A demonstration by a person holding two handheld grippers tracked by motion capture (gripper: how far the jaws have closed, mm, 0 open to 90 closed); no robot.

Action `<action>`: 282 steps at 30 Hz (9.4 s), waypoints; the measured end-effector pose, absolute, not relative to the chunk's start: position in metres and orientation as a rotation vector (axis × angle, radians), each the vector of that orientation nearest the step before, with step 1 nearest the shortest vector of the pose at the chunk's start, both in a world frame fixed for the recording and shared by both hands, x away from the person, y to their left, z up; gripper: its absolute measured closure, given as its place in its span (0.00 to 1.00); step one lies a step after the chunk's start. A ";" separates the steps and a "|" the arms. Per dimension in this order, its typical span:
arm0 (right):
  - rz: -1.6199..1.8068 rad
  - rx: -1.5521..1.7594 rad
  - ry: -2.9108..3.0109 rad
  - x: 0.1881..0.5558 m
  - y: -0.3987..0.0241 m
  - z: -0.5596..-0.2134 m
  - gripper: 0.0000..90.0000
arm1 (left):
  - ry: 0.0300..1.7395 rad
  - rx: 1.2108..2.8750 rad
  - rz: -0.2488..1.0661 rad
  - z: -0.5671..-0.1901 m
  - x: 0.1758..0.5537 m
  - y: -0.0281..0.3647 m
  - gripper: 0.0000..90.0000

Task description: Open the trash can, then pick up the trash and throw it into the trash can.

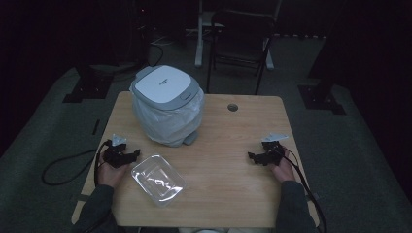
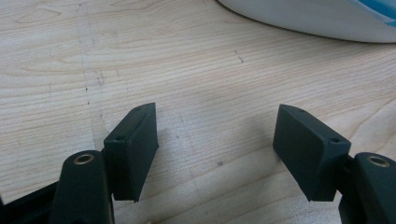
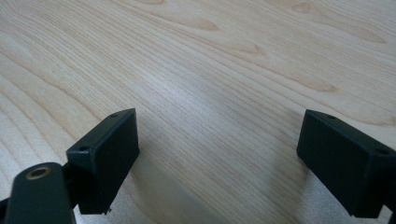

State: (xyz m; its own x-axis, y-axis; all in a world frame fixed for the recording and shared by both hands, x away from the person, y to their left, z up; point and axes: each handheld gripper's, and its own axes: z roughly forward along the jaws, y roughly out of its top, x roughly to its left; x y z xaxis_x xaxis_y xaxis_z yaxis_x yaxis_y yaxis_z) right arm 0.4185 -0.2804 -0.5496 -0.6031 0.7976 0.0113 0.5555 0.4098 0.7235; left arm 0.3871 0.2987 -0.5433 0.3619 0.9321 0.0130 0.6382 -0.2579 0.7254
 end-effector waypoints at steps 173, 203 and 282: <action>1.401 0.825 2.337 0.452 -0.129 -0.364 0.85 | 1.372 2.019 0.589 -0.544 0.385 0.294 0.17; 1.522 0.730 2.289 0.466 -0.064 -0.327 1.00 | 1.371 2.018 0.588 -0.544 0.385 0.294 0.17; 0.978 1.207 2.186 0.418 -0.239 -0.527 0.44 | 1.421 1.970 0.536 -0.538 0.377 0.300 0.40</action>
State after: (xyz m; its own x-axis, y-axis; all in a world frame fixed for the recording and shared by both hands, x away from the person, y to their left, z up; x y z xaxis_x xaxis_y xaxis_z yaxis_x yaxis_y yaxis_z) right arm 0.4179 -0.2391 -0.5268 -0.5120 0.8575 -0.0506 0.5337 0.3637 0.7634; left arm 0.3765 0.3000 -0.5380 0.3311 0.9427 -0.0411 0.6804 -0.2084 0.7025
